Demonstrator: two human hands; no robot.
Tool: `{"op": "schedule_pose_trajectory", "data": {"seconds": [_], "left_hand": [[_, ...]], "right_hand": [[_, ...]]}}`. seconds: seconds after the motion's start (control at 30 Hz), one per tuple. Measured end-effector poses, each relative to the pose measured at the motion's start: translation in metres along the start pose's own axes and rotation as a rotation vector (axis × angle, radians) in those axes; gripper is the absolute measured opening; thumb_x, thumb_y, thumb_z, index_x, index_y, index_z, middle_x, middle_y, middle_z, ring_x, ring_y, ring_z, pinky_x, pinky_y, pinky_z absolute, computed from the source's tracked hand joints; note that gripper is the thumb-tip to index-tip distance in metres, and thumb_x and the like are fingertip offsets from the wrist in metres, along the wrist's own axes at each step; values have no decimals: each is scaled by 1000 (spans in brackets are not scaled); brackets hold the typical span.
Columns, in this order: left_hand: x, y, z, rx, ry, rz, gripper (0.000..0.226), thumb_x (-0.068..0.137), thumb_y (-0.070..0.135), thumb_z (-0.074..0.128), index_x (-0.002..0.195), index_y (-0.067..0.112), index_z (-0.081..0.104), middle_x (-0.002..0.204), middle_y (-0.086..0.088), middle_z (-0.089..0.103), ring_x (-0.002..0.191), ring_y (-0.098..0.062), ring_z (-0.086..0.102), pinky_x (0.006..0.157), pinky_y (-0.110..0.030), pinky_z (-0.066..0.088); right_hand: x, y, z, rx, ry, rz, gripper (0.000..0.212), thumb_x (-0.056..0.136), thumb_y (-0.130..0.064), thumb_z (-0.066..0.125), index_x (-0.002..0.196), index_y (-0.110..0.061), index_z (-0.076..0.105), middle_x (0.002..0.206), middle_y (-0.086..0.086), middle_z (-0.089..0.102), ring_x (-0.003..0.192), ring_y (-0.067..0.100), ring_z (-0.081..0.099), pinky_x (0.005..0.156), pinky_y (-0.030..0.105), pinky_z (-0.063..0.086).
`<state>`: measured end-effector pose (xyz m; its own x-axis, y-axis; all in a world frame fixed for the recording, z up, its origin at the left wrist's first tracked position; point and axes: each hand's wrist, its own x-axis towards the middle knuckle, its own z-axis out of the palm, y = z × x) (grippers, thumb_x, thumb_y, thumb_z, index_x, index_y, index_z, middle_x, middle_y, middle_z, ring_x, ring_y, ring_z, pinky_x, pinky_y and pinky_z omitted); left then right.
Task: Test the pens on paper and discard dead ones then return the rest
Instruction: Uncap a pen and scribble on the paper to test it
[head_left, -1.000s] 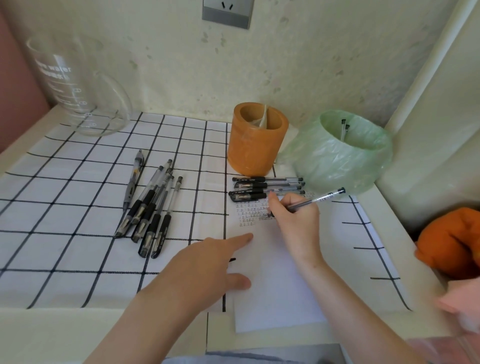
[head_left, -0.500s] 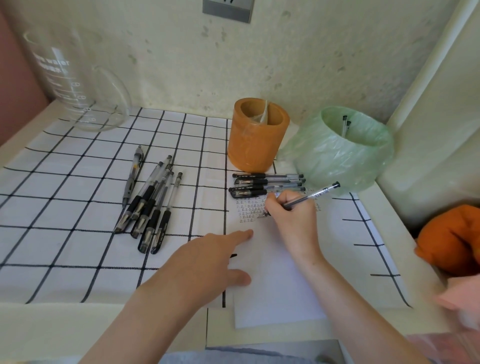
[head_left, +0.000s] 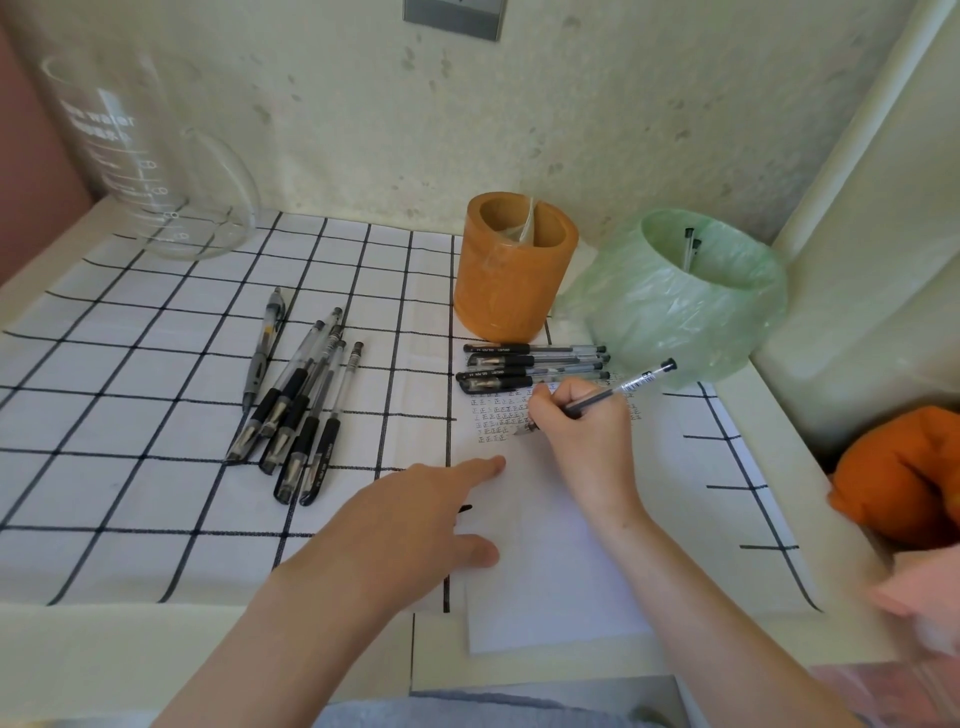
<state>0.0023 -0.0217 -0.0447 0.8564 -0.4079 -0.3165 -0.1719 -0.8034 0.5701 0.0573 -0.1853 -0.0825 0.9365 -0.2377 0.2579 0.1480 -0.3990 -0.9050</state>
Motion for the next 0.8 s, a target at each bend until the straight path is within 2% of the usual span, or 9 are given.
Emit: {"op": "schedule_pose_trajectory", "data": {"seconds": [0.13, 0.27, 0.4, 0.6, 0.73, 0.8], "left_hand": [[0, 0, 0, -4, -3, -3, 70, 85, 43, 59, 140, 52, 17, 127, 6, 52, 107, -8, 52, 77, -20, 39], [0, 0, -1, -8, -6, -1, 70, 85, 43, 59, 140, 52, 17, 129, 6, 51, 109, -9, 52, 81, -21, 40], [-1, 0, -1, -2, -12, -5, 70, 85, 43, 59, 140, 51, 16, 130, 5, 51, 111, -10, 52, 83, -22, 41], [0, 0, 0, -10, -11, -6, 70, 85, 43, 59, 140, 52, 16, 129, 5, 51, 110, -10, 52, 81, -21, 40], [0, 0, 0, -12, -16, -10, 71, 84, 43, 59, 140, 52, 16, 130, 5, 50, 111, -11, 52, 84, -22, 41], [0, 0, -1, -8, -18, -11, 70, 85, 43, 59, 140, 52, 16, 131, 5, 50, 111, -11, 52, 85, -23, 42]], "right_hand": [[0, -2, 0, 1, 0, -1, 42, 79, 1, 60, 52, -13, 31, 41, -8, 25, 47, 6, 22, 45, 12, 24], [0, -2, 0, 12, -2, 6, 38, 80, -1, 60, 53, -3, 33, 46, -6, 27, 51, 7, 24, 47, 17, 24], [-1, -2, 0, 4, 5, -8, 41, 80, 0, 60, 53, -11, 31, 44, -8, 23, 51, 7, 21, 46, 15, 22], [0, -2, 0, 2, -1, -3, 37, 81, -2, 60, 54, 1, 35, 49, -1, 28, 52, 7, 24, 47, 16, 24], [-1, -2, 1, -7, -11, 0, 38, 79, -1, 60, 52, -10, 35, 46, -7, 27, 52, 7, 25, 48, 17, 25], [-1, -2, 1, 1, -12, 7, 38, 79, 0, 60, 52, -8, 35, 48, -4, 26, 53, 8, 24, 48, 19, 25]]}}
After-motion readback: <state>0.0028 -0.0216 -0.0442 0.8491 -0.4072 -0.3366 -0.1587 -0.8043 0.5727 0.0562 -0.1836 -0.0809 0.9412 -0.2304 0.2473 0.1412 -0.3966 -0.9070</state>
